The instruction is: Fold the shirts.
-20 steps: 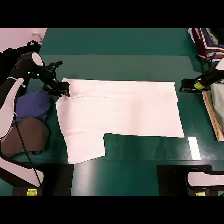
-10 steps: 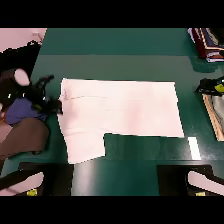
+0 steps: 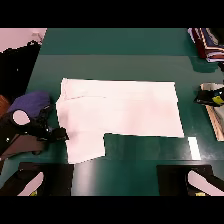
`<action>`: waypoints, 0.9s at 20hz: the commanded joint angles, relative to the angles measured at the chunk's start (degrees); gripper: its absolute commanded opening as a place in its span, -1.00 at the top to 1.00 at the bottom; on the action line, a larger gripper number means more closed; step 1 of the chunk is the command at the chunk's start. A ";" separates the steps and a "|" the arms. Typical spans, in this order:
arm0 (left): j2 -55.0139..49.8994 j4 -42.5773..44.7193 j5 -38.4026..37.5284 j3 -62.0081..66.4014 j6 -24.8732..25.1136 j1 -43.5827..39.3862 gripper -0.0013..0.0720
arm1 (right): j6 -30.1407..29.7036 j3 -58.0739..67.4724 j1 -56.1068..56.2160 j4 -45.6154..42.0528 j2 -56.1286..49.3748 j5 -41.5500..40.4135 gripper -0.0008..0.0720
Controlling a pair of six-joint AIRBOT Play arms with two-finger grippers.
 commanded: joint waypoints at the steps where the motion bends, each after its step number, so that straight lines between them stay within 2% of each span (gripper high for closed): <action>1: 0.87 -4.81 8.57 -4.24 -0.37 0.04 -0.39 | -0.22 -2.60 -0.04 0.00 1.97 -0.17 -0.15; 5: 0.83 -5.95 7.85 -4.24 -0.26 0.04 -0.35 | -2.08 -4.79 -0.07 -0.20 4.00 2.12 -0.14; 6: 0.83 -6.25 6.56 -4.24 0.11 0.04 0.43 | -2.62 -5.66 -0.26 -0.57 4.61 3.08 -0.14; 7: 0.83 -6.64 5.44 -4.22 1.07 0.04 0.88 | -2.95 -7.04 -1.27 -0.26 5.27 4.11 -0.14; 11: 0.83 -7.80 2.27 -3.34 3.85 0.04 0.90 | -4.02 -16.20 -10.84 0.00 7.19 6.43 -0.16; 12: 0.83 -8.22 2.32 -3.13 3.93 0.04 0.90 | -4.02 -18.67 -14.32 0.17 7.10 6.45 -0.46; 13: 0.83 -8.98 2.58 -3.06 4.37 0.04 0.90 | -4.02 -20.98 -17.62 1.81 6.80 6.32 -0.60; 15: 0.83 -10.08 3.21 -2.99 5.20 0.04 0.90 | -6.14 -25.05 -23.78 10.34 4.81 5.55 -0.55; 16: 0.83 -10.38 3.50 -2.99 5.22 0.04 0.90 | -8.17 -26.91 -26.12 15.04 3.61 5.31 -0.41; 18: 0.83 -10.67 3.74 -2.99 5.20 0.04 0.90 | -9.90 -29.22 -27.69 19.41 1.27 3.89 -0.39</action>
